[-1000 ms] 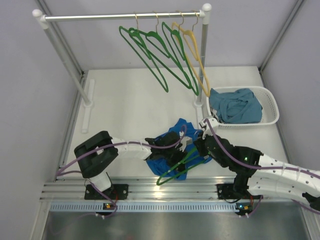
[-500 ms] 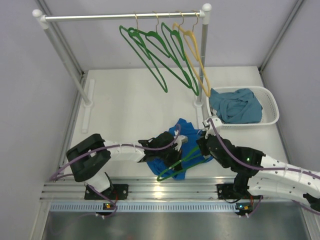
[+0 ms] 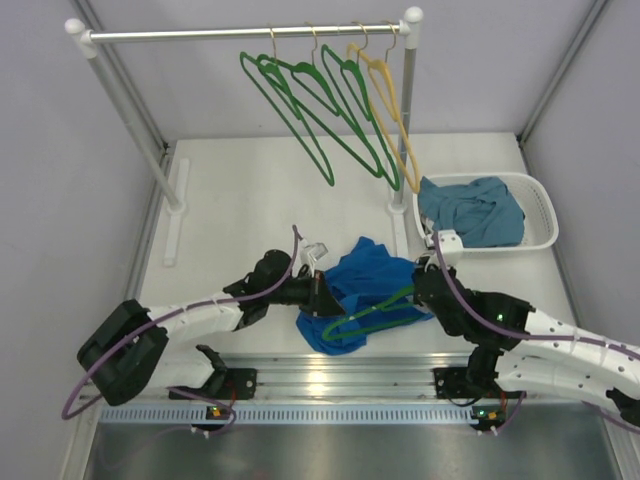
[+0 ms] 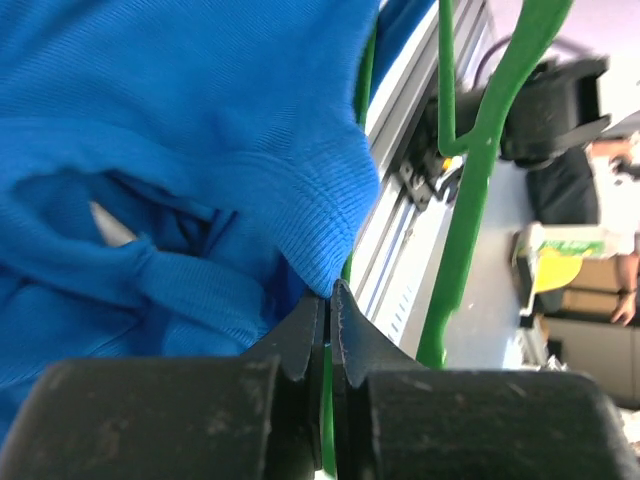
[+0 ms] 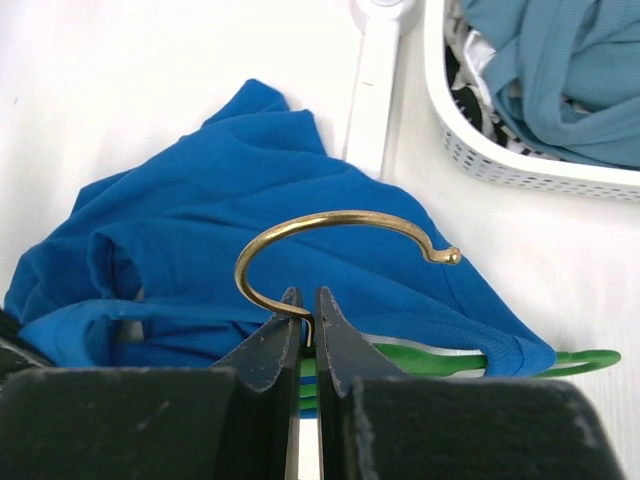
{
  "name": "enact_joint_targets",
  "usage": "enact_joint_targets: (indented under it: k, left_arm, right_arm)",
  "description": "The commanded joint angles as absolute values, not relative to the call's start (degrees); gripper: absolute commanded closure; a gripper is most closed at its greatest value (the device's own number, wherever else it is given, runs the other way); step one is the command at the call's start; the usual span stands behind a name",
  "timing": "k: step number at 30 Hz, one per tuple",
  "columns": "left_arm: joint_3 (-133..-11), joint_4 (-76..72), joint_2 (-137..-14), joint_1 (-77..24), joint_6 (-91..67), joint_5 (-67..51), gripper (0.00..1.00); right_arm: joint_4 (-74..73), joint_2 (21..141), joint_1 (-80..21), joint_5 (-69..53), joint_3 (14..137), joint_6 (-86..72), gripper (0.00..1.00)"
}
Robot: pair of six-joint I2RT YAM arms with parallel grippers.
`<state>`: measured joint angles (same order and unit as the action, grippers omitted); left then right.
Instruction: Place the tank top on the hanger
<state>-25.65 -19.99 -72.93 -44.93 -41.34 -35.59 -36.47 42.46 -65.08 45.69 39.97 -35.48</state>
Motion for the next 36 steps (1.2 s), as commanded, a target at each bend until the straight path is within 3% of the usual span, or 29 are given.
enact_joint_targets:
  k: [1,17,36]
  left_arm:
    - [-23.82,-25.15,-68.66,-42.55,-43.07,-39.11,1.0]
    - [-18.72,-14.42,-54.41,-39.38,-44.47,-35.68,1.0]
    - [-19.34,-10.53,-47.81,-38.94,-47.63,-41.65,1.0]
  right_arm:
    - [-39.63,42.28,-63.2,50.27,43.77,-36.83,1.0]
    - [-40.17,41.84,-50.19,46.85,46.32,-32.61,1.0]
    - [-39.02,43.33,-45.97,45.62,47.2,-31.38,1.0]
